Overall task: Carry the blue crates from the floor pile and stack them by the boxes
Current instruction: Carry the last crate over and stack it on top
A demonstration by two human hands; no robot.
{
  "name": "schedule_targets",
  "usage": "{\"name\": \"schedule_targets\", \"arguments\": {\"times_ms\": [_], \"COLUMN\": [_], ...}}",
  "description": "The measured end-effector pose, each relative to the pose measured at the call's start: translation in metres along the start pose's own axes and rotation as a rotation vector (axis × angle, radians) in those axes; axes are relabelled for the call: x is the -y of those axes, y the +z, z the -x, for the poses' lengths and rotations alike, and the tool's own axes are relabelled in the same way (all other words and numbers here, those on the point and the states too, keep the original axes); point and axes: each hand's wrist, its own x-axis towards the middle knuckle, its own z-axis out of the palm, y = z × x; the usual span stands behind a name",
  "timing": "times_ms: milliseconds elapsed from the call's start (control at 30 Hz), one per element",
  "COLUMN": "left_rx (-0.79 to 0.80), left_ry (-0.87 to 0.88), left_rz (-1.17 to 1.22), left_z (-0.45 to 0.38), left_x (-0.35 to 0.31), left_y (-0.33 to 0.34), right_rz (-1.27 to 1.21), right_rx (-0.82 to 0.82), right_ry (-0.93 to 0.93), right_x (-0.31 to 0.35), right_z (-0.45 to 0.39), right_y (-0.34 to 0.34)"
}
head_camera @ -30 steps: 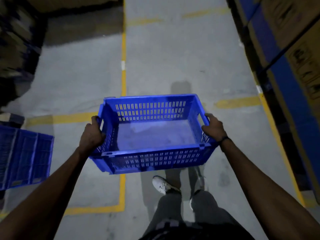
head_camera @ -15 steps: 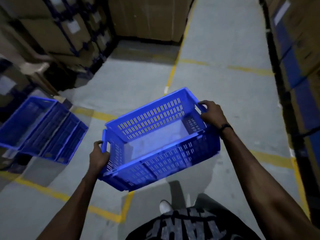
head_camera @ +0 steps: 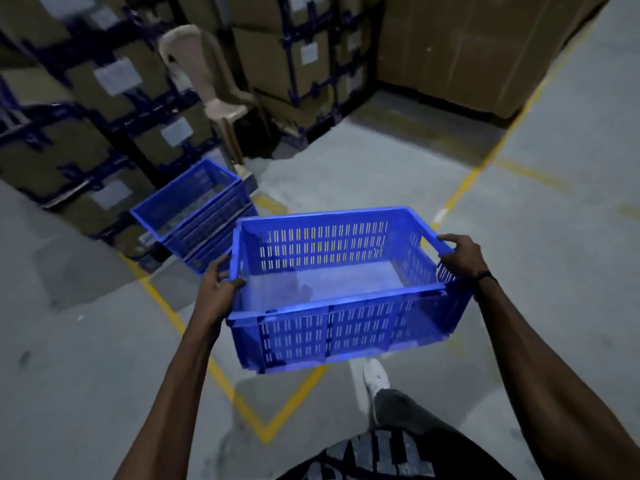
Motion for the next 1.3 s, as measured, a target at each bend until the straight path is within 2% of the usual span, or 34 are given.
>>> {"name": "schedule_targets", "arguments": {"times_ms": [333,500,733,867,1067,1300], "left_rx": [-0.289,-0.424,-0.530,-0.566,-0.567,-0.484], "left_ry": [-0.076,-0.149,-0.225,-0.270,-0.307,-0.373], "left_rz": [0.361,0.500,0.607,0.689,0.647,0.591], "left_z": [-0.070,-0.082,-0.098,-0.120,-0.191,-0.288], "left_x": [-0.064,-0.056,-0.027,-0.001,0.016,0.024], "left_y": [-0.013,-0.029,-0.051,-0.063,-0.093,-0.144], "right_rz": [-0.016,0.008,-0.004,-0.018,-0.060,-0.105], "right_rx": [0.213,0.243,0.198,0.200,0.205,0.216], "right_ry": [-0.079,-0.178,-0.278,-0.380,-0.443,-0.444], "right_x": [0.094,0.169,0.256,0.308,0.382,0.455], "right_z": [-0.120,-0.159,-0.197,-0.217,-0.252,-0.299], "right_y": [0.040,0.053,0.077,0.103,0.161,0.228]}}
